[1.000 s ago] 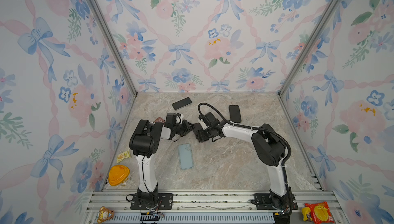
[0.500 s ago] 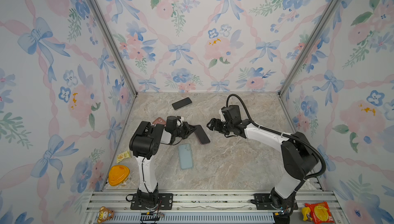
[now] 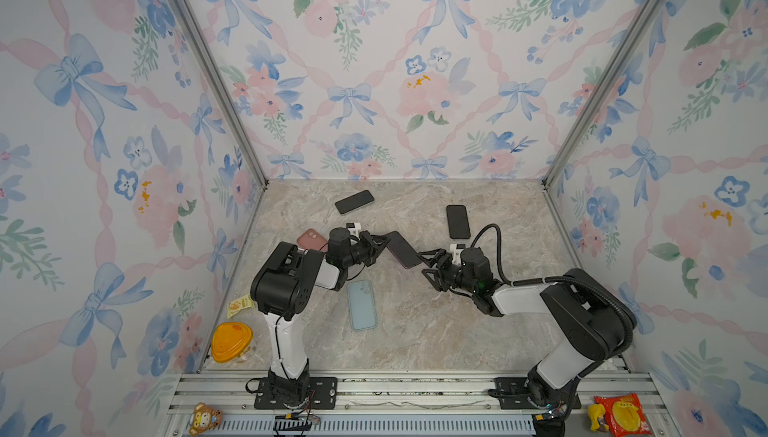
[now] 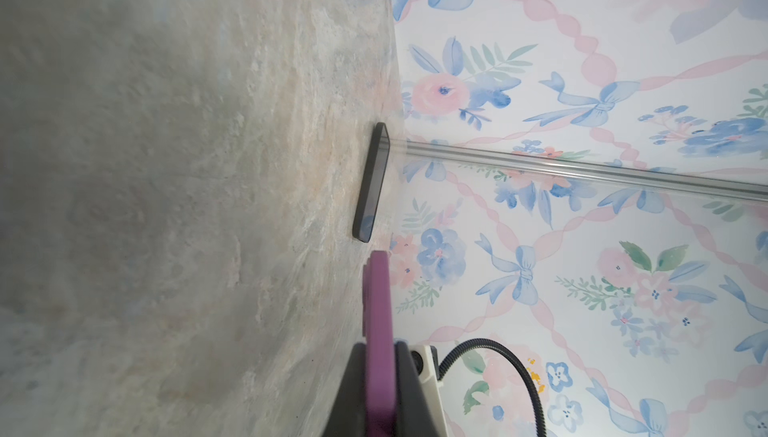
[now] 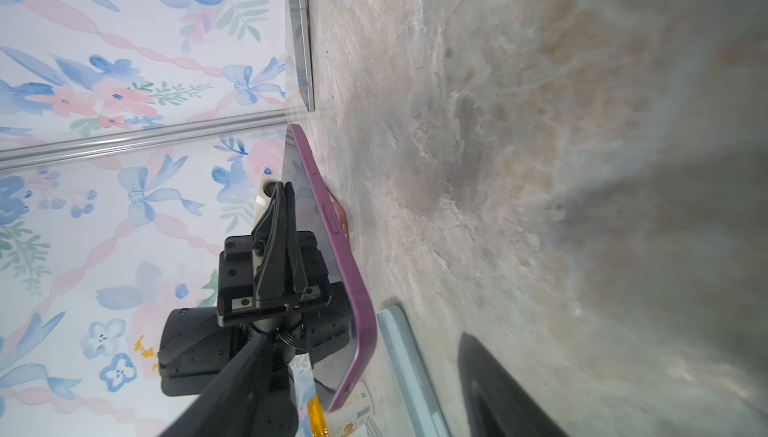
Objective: Put the phone into the phone case
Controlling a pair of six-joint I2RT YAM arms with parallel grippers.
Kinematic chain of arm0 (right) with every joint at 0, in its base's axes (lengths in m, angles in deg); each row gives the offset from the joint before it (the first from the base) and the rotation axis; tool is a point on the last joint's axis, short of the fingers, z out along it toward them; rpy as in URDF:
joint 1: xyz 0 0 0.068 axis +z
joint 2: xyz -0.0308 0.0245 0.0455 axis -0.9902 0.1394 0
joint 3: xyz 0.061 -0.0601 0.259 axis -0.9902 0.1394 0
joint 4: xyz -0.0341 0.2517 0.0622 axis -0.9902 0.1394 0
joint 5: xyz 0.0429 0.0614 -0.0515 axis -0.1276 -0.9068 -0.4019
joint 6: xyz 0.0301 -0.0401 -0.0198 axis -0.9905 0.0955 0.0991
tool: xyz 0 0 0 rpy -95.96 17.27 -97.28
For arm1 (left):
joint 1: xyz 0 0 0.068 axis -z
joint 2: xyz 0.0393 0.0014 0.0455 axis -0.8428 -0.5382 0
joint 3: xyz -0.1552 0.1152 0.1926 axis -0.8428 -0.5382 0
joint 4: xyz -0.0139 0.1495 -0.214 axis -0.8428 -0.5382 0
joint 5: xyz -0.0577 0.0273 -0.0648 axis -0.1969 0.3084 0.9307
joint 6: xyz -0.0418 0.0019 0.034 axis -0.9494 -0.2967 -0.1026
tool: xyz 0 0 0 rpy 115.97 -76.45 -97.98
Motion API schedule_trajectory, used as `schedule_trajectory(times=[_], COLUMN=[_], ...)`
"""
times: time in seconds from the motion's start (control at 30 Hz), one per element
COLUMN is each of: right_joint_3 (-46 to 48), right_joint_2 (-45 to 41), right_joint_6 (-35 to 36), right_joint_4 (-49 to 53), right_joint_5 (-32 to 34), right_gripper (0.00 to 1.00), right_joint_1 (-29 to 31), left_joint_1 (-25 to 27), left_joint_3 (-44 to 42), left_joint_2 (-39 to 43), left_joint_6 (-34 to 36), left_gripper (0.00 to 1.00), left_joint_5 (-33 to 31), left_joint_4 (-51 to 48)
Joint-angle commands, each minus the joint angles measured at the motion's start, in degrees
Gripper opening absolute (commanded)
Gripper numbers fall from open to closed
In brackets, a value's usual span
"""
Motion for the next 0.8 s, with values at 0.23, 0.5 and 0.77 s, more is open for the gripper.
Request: schedule_trajectory(times=[0.23, 0.5, 0.77], right_joint_3=[1.2, 1.4, 1.2], right_joint_2=[5.1, 4.7, 4.2], right_joint_6=[-7.8, -7.7, -7.5], right_joint_4=[-19.4, -19.5, -19.5], right_joint_5=[-0.5, -0.4, -0.5], right_gripper=[0.50, 0.27, 0.08], right_joint_1=[0.2, 0.2, 0.3], left_joint_1=[1.9, 2.4, 2.6], left_joint_3=[-0.7, -0.7, -0.9], left_joint_2=[1.6, 1.9, 2.2], left_joint_6=[-4.7, -4.7, -3.8], left_gripper=[0.00, 0.00, 0.12], left_joint_5=[-2.4, -3.0, -3.1], left_joint_4=[6.9, 6.9, 6.9])
